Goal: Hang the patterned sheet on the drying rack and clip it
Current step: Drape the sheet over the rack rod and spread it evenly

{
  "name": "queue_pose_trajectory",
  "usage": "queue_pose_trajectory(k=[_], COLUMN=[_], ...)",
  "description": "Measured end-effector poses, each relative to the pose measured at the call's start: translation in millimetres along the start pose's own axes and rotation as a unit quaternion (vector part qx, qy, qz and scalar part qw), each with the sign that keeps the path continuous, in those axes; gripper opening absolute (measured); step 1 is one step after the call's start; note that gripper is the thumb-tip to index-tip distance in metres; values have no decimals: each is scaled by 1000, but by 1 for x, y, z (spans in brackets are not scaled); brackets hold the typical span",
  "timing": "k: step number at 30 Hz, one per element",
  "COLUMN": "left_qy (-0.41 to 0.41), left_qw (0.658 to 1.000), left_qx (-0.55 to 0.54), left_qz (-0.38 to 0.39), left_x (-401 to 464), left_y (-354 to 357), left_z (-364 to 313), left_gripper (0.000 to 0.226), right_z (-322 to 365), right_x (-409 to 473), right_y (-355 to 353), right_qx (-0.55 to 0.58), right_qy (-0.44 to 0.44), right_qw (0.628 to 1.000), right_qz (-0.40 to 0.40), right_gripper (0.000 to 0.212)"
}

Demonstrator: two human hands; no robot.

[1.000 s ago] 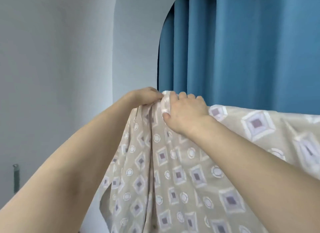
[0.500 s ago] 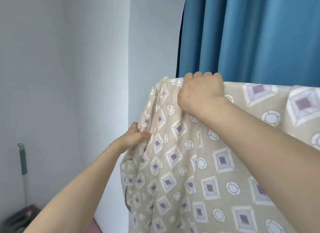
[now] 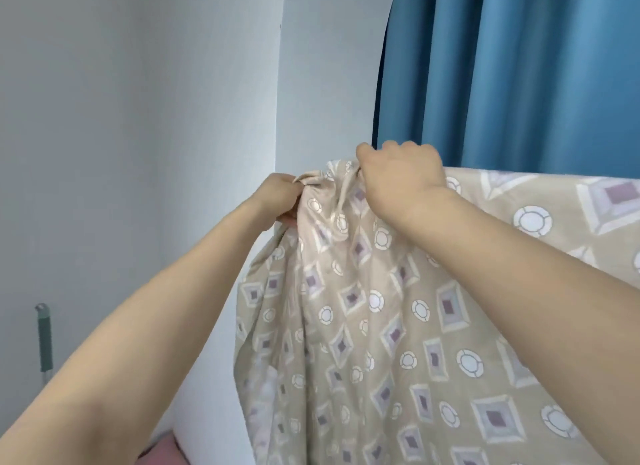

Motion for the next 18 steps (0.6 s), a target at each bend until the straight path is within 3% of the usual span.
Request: queue_pose_trajectory(k=[5,8,11,14,16,18], left_qy=[77,86,74,44,27,19], left_qw=[990,974,980,978,932,902], left_qx=[-116,-207,-186,-32,63,96], left_qz=[-36,-20,22,203,356,420], left_x=[59,84,104,104,88,65], left_y=[15,32,60,87,92,86], left_z=[-58,-94,-106,-91,-70,-53], left_gripper=[30,38,43,9,9,5], right_z=[-12,-28,-48,-55,-50,-36], right_x=[31,43,46,40,39,38], right_y=[-12,-15,-15,-10,-5,0], right_qx=[1,-12,-75,-104,-47,68], right_qy=[78,140,203,230,189,124], right_qw=[997,990,975,957,973,983], right_qz=[23,3,51,140,126,116], right_gripper=[17,18,20,9,6,19])
Point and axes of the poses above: each hand's wrist, its own x-axis towards the middle knuckle, its own y-axis out of the palm, z = x × y, the point moved 1 cm from there along x, towards the middle knuckle, and after that the axes turned 7 degrees about -z, right-handed, at the moved point
